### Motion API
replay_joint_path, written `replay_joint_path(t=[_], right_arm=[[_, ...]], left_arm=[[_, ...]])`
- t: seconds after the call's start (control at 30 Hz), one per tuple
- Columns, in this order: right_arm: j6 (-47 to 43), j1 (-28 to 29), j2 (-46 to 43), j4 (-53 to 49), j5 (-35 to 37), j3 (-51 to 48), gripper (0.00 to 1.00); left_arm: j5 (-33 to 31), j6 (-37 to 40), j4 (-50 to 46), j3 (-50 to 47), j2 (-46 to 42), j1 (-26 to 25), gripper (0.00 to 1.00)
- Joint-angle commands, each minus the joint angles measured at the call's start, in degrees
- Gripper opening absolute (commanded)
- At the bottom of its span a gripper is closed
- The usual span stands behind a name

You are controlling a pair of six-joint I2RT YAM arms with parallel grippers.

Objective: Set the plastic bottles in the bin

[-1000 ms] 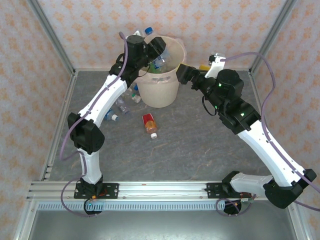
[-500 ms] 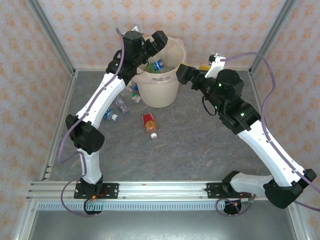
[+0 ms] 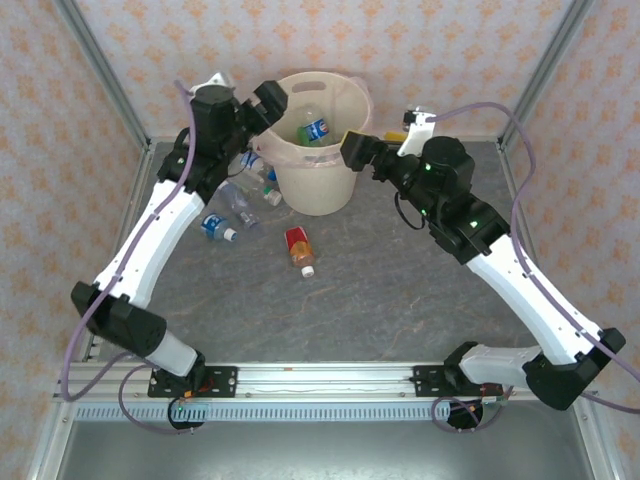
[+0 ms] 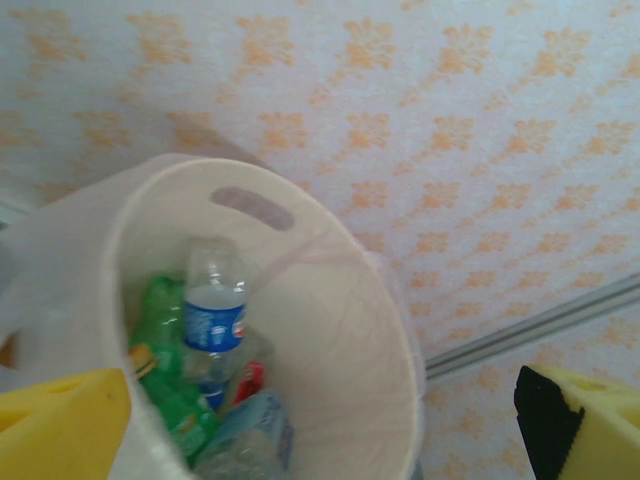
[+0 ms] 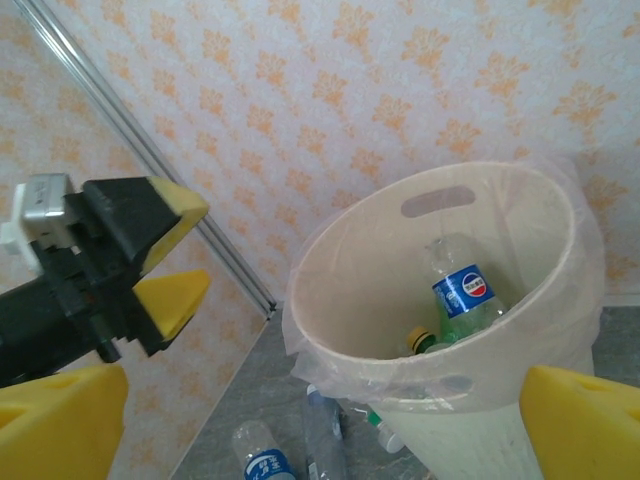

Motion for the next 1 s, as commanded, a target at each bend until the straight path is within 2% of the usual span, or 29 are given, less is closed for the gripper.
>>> replay_joint_path(t=[0.0, 0.2, 0.4, 0.6, 0.77, 0.97], right_arm=[[0.47, 0.80, 1.22, 1.75, -1.63, 1.55, 1.00], [0.84, 1.52, 3.34, 2.12, -3.25, 2.81, 1.00], [0.93, 2.13, 4.94, 2.54, -3.97, 3.82, 1.00], [0.75, 2.23, 5.11, 2.32, -3.89, 4.07, 1.00], [0.79, 2.34, 5.15, 2.15, -4.17, 4.22, 1.00], [0.84, 2.42, 5.46, 1.62, -4.24, 4.83, 1.00]], left_arm=[[-2.71, 0.66, -0.01, -6.32, -4.59, 2.68, 0.98], [-3.85, -2.58, -2.32, -17.99, -11.37, 7.88, 0.93], [-3.90, -7.48, -3.70, -28.67, -15.28, 12.25, 0.81], [-3.37, -10.86, -4.05, -38.14, -15.90, 12.66, 0.78], [-1.95, -14.22, 0.27, -45.91, -16.58, 12.79, 0.77], [-0.18, -15.69, 4.50, -49.74, -14.35, 13.89, 0.71]])
